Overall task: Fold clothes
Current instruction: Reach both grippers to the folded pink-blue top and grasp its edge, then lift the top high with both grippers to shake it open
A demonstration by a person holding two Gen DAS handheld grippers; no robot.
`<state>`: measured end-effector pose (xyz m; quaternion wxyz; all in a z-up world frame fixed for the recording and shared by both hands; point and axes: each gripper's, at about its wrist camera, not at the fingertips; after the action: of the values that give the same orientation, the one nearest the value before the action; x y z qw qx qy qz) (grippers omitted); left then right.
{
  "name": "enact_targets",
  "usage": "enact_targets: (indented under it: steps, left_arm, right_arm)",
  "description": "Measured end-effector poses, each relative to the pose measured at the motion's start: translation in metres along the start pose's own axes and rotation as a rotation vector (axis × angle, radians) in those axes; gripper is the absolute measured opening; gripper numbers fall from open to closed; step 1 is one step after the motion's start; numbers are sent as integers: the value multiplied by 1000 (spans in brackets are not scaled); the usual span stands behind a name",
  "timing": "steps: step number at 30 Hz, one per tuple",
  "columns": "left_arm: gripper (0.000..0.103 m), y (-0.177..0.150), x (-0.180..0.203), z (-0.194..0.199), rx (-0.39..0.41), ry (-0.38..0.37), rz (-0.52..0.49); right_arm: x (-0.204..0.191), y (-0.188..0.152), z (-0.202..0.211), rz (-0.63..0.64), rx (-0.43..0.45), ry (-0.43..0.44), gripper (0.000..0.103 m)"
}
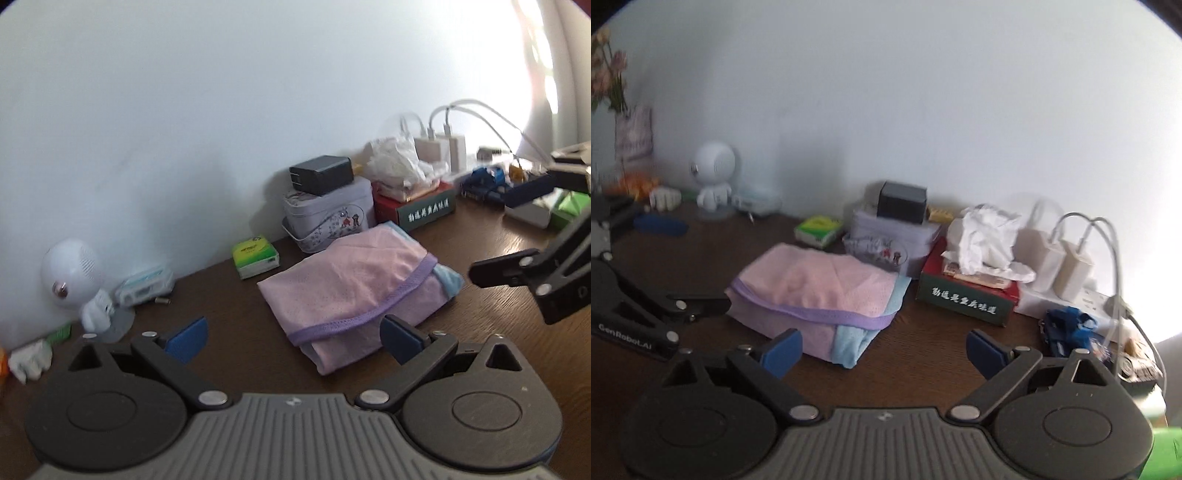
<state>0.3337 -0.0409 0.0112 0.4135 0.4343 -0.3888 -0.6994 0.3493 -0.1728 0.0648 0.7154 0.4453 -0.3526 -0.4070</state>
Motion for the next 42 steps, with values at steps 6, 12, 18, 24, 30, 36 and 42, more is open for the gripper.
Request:
enact_targets:
  steps: [6,12,18,24,30,36,42]
  left_arm:
    - [99,0,9,-14,4,-118,-83]
    - [97,3,0,-31,-3,-103,-55]
    - [57,10,-19,-47,-47,-119,120]
    - [19,31,-23,-32,-4,-103,191]
    - [2,59,-25,1,71,-59,219]
    - [2,155,-19,153,329,7,123]
    - [2,229,0,337,615,57,53]
  right_arm:
    - [-13,2,-46,92,-19,29,78]
    - [1,11,-63,-38,1,69,23]
    - [16,17,-57,-157,25,119,5]
    - [25,39,-35,-221,79,158,2]
    - [20,75,18,-185,138,178,2]
    - [10,133,135,-141,254,162,2]
    - [-8,203,316,-98,470,171,2]
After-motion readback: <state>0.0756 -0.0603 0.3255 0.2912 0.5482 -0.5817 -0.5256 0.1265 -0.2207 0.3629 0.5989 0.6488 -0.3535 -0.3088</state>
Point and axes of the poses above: each gripper's, at about its wrist camera, not at the fingertips, and z roughly against the way its jaws point, x to its right, y to its top, and after that the axes turned 13 degrees about x, right-handed
